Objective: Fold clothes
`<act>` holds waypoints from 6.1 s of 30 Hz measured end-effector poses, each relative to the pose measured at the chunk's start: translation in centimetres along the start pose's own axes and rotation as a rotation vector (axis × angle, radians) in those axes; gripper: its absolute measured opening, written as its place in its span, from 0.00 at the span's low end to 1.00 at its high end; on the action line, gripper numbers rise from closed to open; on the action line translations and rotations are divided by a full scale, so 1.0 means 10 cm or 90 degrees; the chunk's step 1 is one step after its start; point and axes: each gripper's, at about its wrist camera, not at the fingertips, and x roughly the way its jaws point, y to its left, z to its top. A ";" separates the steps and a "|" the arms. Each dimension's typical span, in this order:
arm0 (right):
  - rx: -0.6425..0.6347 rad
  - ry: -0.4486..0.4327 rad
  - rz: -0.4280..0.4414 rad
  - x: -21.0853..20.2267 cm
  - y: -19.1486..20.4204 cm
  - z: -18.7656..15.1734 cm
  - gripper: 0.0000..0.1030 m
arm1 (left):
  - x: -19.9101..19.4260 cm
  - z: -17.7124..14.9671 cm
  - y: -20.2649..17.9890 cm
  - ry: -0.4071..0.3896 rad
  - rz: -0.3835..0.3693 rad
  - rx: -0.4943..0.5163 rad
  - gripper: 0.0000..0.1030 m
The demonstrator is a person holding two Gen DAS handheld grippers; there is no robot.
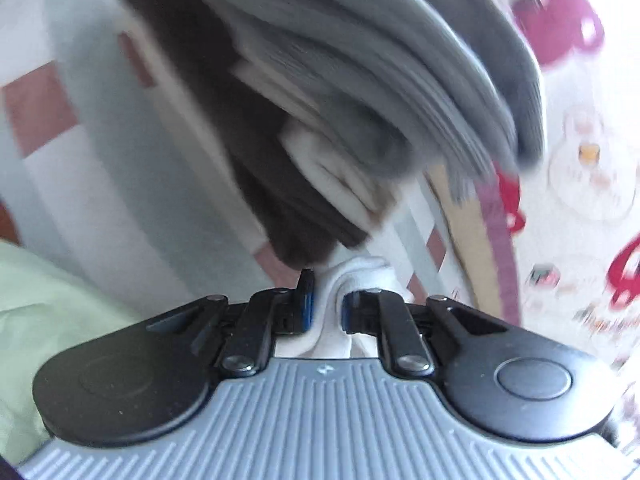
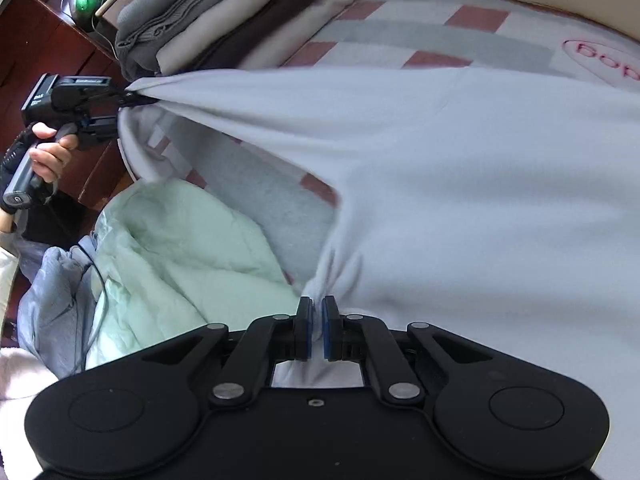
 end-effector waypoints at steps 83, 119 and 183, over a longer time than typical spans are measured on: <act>-0.132 -0.108 0.022 -0.45 -0.17 0.20 0.37 | 0.22 -2.40 -0.79 0.173 0.059 0.580 0.42; 0.109 -0.378 -0.437 -1.52 -2.04 0.08 0.13 | 1.98 -2.82 -2.04 0.053 -0.083 0.817 0.02; 0.347 -0.077 0.044 -0.44 -1.57 -0.09 0.50 | 2.06 -2.96 -1.50 0.245 -0.039 0.746 0.04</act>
